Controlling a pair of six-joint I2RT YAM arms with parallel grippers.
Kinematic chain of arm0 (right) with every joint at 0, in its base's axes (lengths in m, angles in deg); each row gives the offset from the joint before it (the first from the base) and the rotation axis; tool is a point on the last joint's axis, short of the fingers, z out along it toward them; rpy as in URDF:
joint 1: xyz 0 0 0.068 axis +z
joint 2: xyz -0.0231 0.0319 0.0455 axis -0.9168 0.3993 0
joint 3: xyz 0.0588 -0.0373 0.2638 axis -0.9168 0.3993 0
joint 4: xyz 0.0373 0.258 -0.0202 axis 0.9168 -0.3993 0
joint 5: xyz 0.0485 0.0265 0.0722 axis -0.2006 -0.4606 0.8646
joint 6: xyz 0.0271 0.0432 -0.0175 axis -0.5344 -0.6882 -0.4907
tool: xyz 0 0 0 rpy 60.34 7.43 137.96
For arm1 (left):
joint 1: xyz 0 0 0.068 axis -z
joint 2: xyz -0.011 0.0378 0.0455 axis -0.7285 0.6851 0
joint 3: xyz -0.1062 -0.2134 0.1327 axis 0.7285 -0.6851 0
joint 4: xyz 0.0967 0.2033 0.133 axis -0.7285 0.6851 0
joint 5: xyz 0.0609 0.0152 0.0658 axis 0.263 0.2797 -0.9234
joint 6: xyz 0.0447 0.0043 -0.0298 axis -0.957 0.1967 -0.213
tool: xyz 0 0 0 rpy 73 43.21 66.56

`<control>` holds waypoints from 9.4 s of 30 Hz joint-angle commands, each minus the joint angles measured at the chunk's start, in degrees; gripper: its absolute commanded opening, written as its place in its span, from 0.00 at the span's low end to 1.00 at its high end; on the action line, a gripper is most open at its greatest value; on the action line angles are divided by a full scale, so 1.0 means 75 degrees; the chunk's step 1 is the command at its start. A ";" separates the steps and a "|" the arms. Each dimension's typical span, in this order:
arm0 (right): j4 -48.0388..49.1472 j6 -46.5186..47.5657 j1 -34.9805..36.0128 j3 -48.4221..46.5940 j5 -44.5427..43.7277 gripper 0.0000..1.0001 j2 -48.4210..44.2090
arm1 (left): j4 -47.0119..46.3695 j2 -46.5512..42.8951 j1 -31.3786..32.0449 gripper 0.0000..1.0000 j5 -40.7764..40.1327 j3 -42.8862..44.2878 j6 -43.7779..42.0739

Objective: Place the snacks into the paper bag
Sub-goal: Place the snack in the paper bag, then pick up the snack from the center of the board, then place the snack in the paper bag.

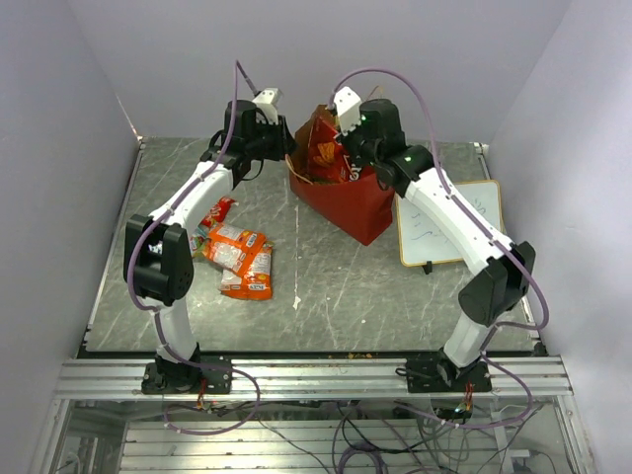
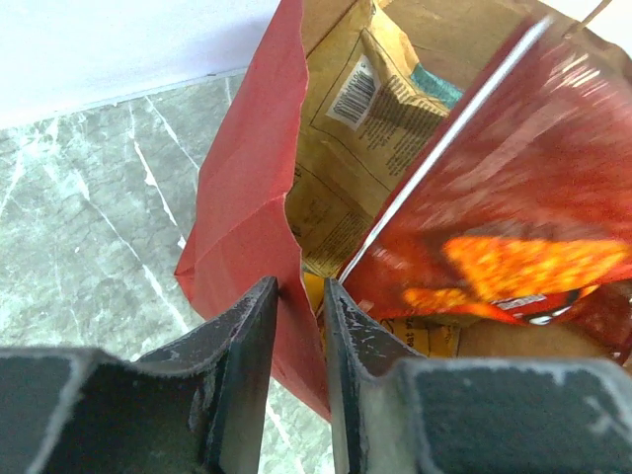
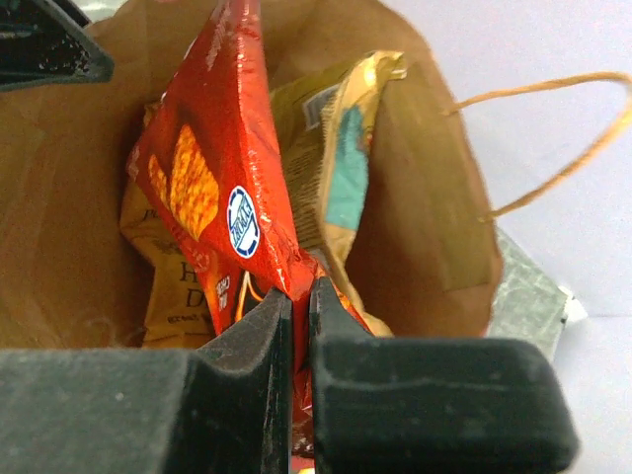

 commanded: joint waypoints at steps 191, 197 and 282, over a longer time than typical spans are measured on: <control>0.1058 -0.1110 0.0696 0.2224 0.7679 0.84 -0.1533 | 0.6547 -0.4270 0.0802 0.07 0.0528 0.0017 -0.4928; 0.1126 -0.1295 0.0724 0.2340 0.7447 0.83 -0.1551 | 0.6415 -0.4275 0.0884 0.07 0.0415 -0.0030 -0.4944; -0.1714 0.0396 -0.1189 -0.1932 0.1945 0.00 0.0037 | 0.5364 -0.6053 -0.1458 0.84 0.0612 -0.0591 -0.4004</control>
